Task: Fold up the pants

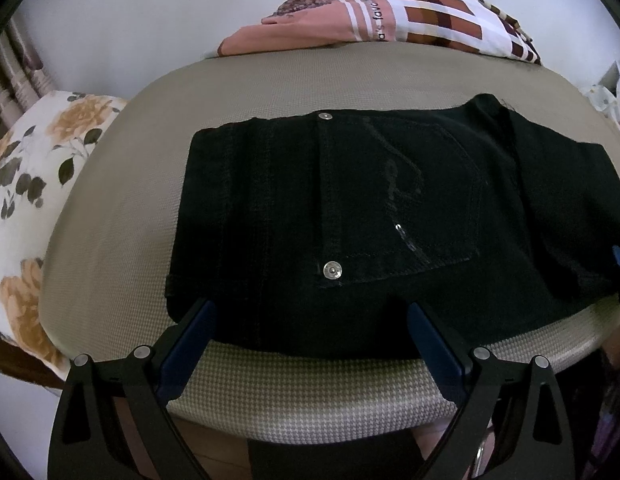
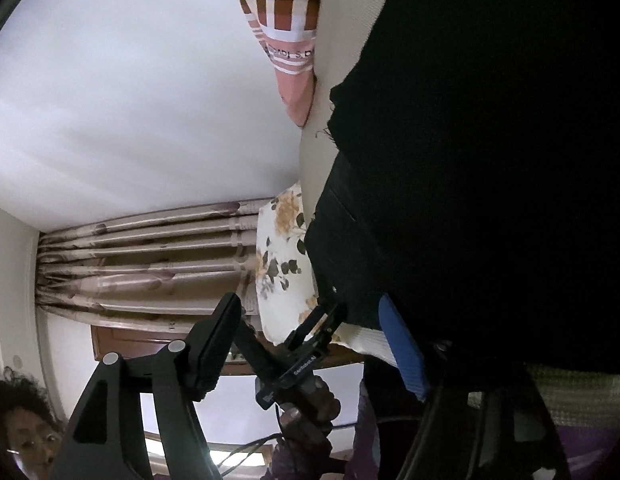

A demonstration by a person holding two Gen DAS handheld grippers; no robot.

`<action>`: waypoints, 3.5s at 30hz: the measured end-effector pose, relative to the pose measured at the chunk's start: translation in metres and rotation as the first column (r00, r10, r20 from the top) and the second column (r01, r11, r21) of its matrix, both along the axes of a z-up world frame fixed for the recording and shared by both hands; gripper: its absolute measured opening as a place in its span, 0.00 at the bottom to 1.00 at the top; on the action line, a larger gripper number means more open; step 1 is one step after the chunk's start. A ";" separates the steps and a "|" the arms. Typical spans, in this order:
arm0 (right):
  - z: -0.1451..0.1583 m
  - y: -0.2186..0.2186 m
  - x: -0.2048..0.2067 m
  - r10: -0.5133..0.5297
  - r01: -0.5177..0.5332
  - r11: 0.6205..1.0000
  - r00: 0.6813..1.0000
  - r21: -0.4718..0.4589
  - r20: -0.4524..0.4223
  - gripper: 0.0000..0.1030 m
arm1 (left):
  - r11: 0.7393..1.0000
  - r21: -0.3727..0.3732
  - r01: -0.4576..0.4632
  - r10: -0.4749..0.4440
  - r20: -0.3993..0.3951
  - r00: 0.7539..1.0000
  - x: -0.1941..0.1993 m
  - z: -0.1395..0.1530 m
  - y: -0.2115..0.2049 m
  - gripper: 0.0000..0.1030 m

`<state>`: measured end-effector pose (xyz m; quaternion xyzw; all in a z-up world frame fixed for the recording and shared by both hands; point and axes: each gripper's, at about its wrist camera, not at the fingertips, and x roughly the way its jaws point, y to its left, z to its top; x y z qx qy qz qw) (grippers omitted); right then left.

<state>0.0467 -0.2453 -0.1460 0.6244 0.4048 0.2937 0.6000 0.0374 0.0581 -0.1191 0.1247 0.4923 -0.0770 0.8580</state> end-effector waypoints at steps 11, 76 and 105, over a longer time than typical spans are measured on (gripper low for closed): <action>0.009 0.045 0.013 0.148 -0.135 0.953 0.989 -0.270 0.027 0.66 | 0.991 -0.083 -0.107 0.108 0.005 0.994 0.018 0.021 0.045 0.93; 0.046 0.072 -0.005 0.000 0.160 0.377 0.985 -0.912 0.173 1.00 | 0.665 -0.744 -0.064 -0.155 -0.221 0.963 0.064 -0.020 0.103 1.00; 0.046 0.069 -0.006 -0.002 0.171 0.399 0.983 -0.901 0.186 1.00 | 0.766 -0.625 -0.152 0.078 -0.145 0.986 0.050 -0.002 0.114 0.30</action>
